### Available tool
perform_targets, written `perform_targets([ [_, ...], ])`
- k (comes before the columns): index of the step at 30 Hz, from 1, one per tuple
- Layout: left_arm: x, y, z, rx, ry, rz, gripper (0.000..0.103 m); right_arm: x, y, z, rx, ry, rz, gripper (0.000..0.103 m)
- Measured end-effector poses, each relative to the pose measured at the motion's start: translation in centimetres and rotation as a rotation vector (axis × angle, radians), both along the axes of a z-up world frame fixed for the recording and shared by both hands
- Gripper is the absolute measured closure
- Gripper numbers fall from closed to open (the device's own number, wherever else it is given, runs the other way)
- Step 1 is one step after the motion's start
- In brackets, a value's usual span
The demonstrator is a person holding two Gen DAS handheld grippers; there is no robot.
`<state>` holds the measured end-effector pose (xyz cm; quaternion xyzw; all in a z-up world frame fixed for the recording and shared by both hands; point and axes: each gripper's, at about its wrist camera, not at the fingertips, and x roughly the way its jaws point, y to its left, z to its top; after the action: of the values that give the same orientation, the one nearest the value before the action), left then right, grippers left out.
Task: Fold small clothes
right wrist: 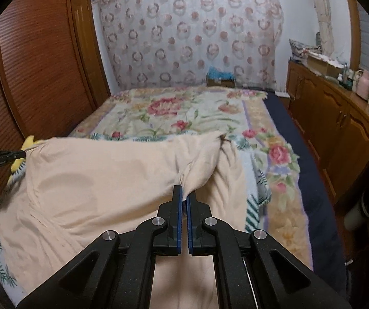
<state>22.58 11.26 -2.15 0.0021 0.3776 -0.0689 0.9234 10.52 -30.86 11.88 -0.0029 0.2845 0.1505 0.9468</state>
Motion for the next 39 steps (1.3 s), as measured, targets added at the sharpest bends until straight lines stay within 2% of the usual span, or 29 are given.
perform_targets([
  [5, -2.4, -0.1, 1.7, -0.003, -0.052, 0.003, 0.099, -2.1, 0.1, 0.5, 0.001, -0.038, 0.006, 0.101],
  [13, -5.6, 0.6, 2.8, -0.005, -0.108, 0.03, 0.099, -5.6, -0.2, 0.7, -0.022, -0.094, 0.002, 0.101],
  [25, -10.5, 1.9, 3.4, -0.006, -0.134, 0.064, 0.099, -11.0, -1.1, 0.2, -0.023, -0.131, 0.002, 0.101],
  [30, -12.2, 1.7, 2.5, 0.003, -0.112, 0.059, 0.099, -12.7, -1.9, -0.5, -0.014, -0.113, 0.004, 0.101],
  [39, -14.0, 1.6, -0.8, 0.012, -0.055, 0.073, 0.099, -13.2, -2.8, -4.5, -0.017, -0.011, -0.002, 0.101],
])
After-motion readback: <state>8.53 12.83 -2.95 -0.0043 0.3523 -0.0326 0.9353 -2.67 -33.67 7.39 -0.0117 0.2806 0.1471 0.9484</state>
